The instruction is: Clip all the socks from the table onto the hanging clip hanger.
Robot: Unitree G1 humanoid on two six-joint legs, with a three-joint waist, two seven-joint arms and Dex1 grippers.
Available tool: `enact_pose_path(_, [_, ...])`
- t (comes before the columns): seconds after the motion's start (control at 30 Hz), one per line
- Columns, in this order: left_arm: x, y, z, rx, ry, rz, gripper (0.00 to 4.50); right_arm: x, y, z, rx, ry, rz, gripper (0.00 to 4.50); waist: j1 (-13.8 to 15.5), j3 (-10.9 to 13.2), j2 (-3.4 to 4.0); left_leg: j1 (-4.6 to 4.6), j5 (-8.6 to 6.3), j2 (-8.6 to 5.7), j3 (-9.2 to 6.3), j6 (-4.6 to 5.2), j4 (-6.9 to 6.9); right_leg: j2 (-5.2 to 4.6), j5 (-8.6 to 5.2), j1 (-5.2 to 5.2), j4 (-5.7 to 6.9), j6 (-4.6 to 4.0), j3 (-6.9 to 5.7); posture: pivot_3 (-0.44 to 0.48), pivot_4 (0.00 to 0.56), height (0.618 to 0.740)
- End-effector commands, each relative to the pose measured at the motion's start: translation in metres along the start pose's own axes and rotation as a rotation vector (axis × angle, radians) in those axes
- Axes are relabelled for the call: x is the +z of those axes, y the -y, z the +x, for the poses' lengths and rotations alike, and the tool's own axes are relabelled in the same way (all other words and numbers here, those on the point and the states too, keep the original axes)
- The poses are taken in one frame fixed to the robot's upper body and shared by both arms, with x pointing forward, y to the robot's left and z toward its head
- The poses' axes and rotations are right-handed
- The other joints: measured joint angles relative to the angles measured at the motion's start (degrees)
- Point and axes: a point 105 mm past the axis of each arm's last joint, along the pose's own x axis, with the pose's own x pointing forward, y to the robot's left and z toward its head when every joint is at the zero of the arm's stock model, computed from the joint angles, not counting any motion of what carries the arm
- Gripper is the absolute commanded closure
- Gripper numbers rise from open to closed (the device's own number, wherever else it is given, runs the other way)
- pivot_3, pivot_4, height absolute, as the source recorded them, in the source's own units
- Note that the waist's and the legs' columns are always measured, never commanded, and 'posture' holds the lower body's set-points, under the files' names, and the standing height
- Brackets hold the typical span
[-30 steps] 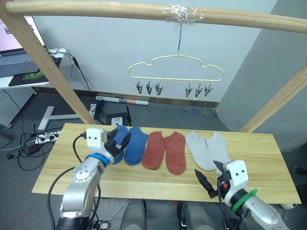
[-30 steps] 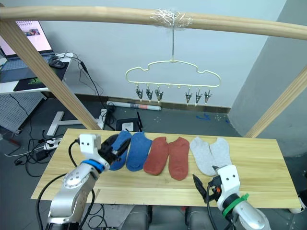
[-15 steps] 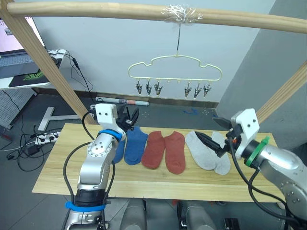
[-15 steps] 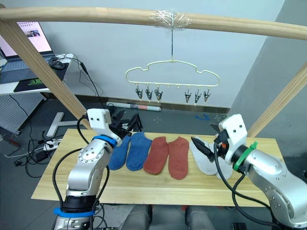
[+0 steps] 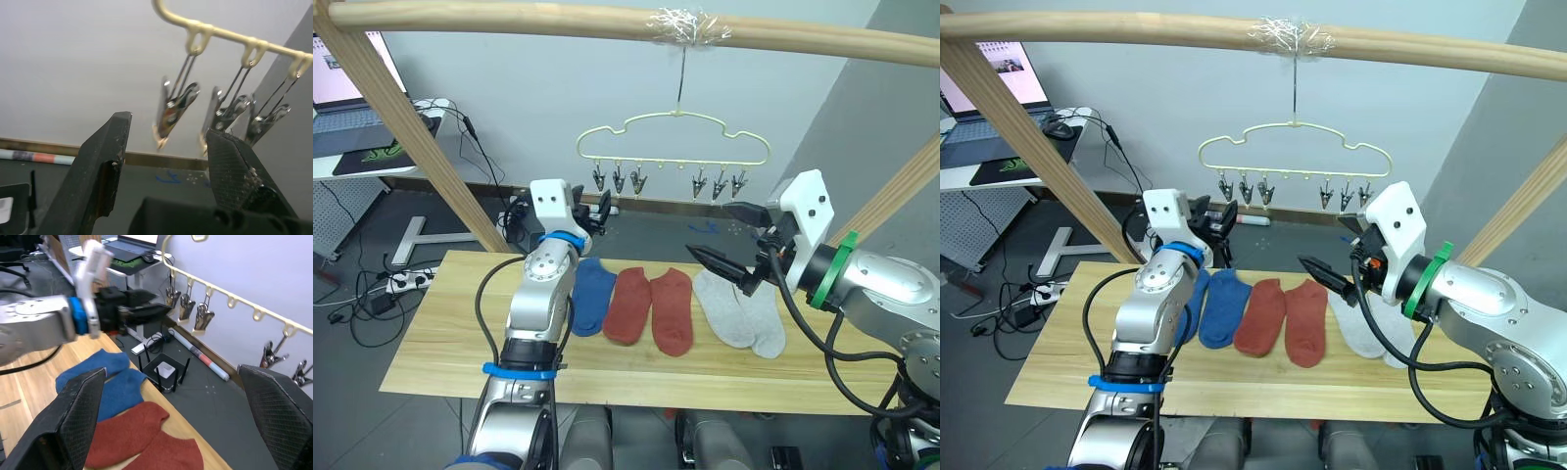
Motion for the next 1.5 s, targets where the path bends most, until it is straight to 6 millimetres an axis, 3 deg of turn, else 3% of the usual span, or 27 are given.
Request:
enact_pose_path(0.03, [0.015, 0.000, 0.007, 0.036, 0.060, 0.013, 1.76, 0.008, -0.005, -0.003, 0.004, 0.020, -0.039, 0.00, -0.1, 0.0, -0.01, 0.00, 0.00, 0.00, 0.00, 0.00, -0.02, 0.00, 0.00, -0.01, 0.00, 0.00, 0.00, 0.022, 0.248, 0.740])
enact_pose_path(1.5, [0.030, -0.007, 0.025, 0.122, 0.140, -0.002, 1.76, 0.001, -0.007, -0.009, -0.055, 0.003, 0.016, 0.00, -1.2, 0.7, -0.05, -0.35, 0.00, 0.00, 0.02, 0.00, -0.07, 0.01, -0.07, -0.43, -0.02, 0.12, 0.02, -0.012, 0.254, 0.740])
